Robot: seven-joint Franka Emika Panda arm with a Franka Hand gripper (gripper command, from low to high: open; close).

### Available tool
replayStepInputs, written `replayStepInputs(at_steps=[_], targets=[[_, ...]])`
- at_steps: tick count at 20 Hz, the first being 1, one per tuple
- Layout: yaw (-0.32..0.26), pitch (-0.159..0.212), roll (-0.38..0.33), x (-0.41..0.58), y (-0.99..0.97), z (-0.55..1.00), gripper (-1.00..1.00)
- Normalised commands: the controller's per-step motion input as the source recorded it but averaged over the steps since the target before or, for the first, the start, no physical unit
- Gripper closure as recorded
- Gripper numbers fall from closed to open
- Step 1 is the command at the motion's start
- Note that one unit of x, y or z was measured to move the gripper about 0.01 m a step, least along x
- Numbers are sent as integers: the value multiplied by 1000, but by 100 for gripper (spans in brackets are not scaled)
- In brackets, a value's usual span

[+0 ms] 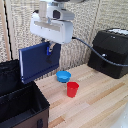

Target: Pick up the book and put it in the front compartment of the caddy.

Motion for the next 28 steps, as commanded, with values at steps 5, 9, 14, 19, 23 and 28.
replayStepInputs(at_steps=[5,9,14,19,23,28], targets=[[-12,109,0,0,819,294,100],[-13,100,0,0,827,336,100],[-26,82,0,2,823,375,100],[-46,55,-22,77,836,322,100],[-73,33,-93,295,661,27,100],[-104,13,-105,365,482,0,100]])
